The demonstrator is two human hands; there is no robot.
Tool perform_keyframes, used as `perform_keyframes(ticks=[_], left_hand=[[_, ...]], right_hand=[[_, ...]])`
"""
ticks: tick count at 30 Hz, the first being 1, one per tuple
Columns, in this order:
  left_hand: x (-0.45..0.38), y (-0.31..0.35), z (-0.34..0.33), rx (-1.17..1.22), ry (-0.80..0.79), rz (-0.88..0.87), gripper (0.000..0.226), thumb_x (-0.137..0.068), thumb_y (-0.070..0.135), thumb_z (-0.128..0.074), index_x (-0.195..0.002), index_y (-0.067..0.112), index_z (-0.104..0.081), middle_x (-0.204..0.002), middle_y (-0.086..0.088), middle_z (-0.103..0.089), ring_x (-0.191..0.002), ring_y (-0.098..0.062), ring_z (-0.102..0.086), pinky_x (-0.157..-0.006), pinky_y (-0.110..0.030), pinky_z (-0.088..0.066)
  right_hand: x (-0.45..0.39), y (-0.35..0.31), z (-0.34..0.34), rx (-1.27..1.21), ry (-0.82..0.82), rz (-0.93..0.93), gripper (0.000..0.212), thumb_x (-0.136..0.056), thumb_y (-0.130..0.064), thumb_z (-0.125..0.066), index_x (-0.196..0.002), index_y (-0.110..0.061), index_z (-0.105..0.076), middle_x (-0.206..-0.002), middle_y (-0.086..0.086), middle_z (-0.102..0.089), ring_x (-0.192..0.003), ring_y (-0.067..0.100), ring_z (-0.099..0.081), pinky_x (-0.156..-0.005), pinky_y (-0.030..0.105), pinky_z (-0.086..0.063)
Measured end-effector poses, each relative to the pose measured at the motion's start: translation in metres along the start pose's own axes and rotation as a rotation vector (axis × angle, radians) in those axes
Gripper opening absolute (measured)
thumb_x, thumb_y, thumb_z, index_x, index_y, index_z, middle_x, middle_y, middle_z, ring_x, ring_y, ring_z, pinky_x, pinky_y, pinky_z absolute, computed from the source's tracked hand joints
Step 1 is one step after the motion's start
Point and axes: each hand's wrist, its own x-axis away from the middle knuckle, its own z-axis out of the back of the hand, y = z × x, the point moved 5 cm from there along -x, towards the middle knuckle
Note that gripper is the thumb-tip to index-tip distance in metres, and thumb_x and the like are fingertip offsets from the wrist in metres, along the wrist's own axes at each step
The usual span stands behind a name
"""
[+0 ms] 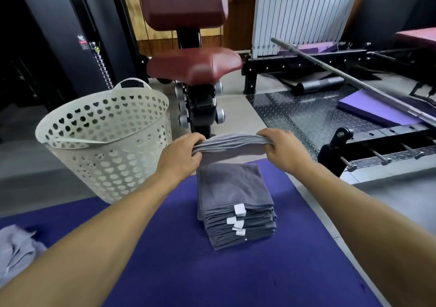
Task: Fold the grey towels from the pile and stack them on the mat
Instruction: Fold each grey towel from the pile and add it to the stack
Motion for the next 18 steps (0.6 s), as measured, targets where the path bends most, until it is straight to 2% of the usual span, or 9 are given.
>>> perform_keyframes(ticks=[2,4,6,7,9,11,14,18], left_hand=[[0.008,-0.008,-0.045,-0.077,-0.059,0.018,0.031,-0.084,0.010,-0.058,-0.113,0.022,-0.063,-0.112,0.004,-0.065,-0.101,-0.024,-0.059,-0.075,-0.034,-0.043],[0.036,-0.022,-0.102,-0.168,-0.227,0.059,0.030,-0.087,0.011,-0.055,-0.115,0.021,-0.060,-0.118,0.002,-0.063,-0.107,-0.027,-0.059,-0.077,-0.037,-0.045],[0.074,-0.032,-0.149,-0.237,-0.313,0.014,0.031,-0.084,0.006,-0.058,-0.112,0.019,-0.062,-0.118,0.000,-0.065,-0.108,-0.029,-0.062,-0.074,-0.039,-0.052],[0.090,-0.036,-0.162,-0.242,-0.287,-0.031,0.036,-0.079,-0.001,-0.063,-0.110,0.016,-0.066,-0.118,-0.001,-0.067,-0.108,-0.028,-0.065,-0.073,-0.039,-0.056],[0.117,-0.047,-0.185,-0.224,-0.185,-0.098,0.047,-0.071,-0.007,-0.064,-0.115,0.009,-0.069,-0.125,-0.006,-0.068,-0.115,-0.027,-0.064,-0.086,-0.040,-0.057],[0.134,-0.051,-0.195,-0.280,-0.166,-0.161,0.053,-0.076,0.000,-0.050,-0.128,0.003,-0.060,-0.141,-0.011,-0.055,-0.131,-0.028,-0.050,-0.105,-0.042,-0.046],[0.150,-0.060,-0.200,-0.332,-0.242,-0.212,0.073,-0.072,-0.001,-0.057,-0.144,0.001,-0.041,-0.156,-0.014,-0.035,-0.143,-0.031,-0.030,-0.111,-0.047,-0.040],[0.152,-0.066,-0.192,-0.333,-0.291,-0.218,0.073,-0.078,0.005,-0.051,-0.149,0.006,-0.032,-0.160,-0.010,-0.028,-0.147,-0.027,-0.027,-0.117,-0.042,-0.031]], right_hand=[[0.011,0.030,-0.037,0.047,-0.052,-0.070,0.033,-0.084,-0.006,-0.053,-0.113,-0.013,-0.067,-0.108,0.013,-0.070,-0.101,0.038,-0.061,-0.081,0.039,-0.045],[0.038,0.057,-0.089,0.112,-0.168,-0.128,0.032,-0.084,-0.006,-0.053,-0.113,-0.015,-0.066,-0.110,0.013,-0.069,-0.102,0.037,-0.061,-0.079,0.040,-0.049],[0.073,0.072,-0.142,0.166,-0.303,-0.137,0.039,-0.079,-0.003,-0.053,-0.114,-0.017,-0.061,-0.118,0.005,-0.066,-0.107,0.033,-0.060,-0.077,0.040,-0.052],[0.088,0.075,-0.162,0.175,-0.323,-0.109,0.049,-0.074,0.002,-0.056,-0.120,-0.016,-0.060,-0.126,0.003,-0.063,-0.113,0.031,-0.059,-0.080,0.040,-0.053],[0.114,0.079,-0.197,0.175,-0.325,-0.041,0.076,-0.058,0.010,-0.067,-0.132,-0.005,-0.056,-0.139,0.009,-0.056,-0.124,0.034,-0.056,-0.090,0.042,-0.055],[0.129,0.083,-0.215,0.269,-0.292,-0.016,0.094,-0.049,0.009,-0.072,-0.140,0.004,-0.048,-0.145,0.017,-0.050,-0.133,0.037,-0.049,-0.100,0.047,-0.050],[0.139,0.080,-0.221,0.350,-0.276,0.001,0.103,-0.050,0.002,-0.072,-0.147,0.003,-0.038,-0.153,0.017,-0.040,-0.142,0.035,-0.037,-0.111,0.046,-0.037],[0.137,0.076,-0.213,0.342,-0.249,0.045,0.105,-0.053,-0.004,-0.070,-0.150,-0.003,-0.032,-0.156,0.013,-0.035,-0.144,0.032,-0.033,-0.116,0.044,-0.025]])
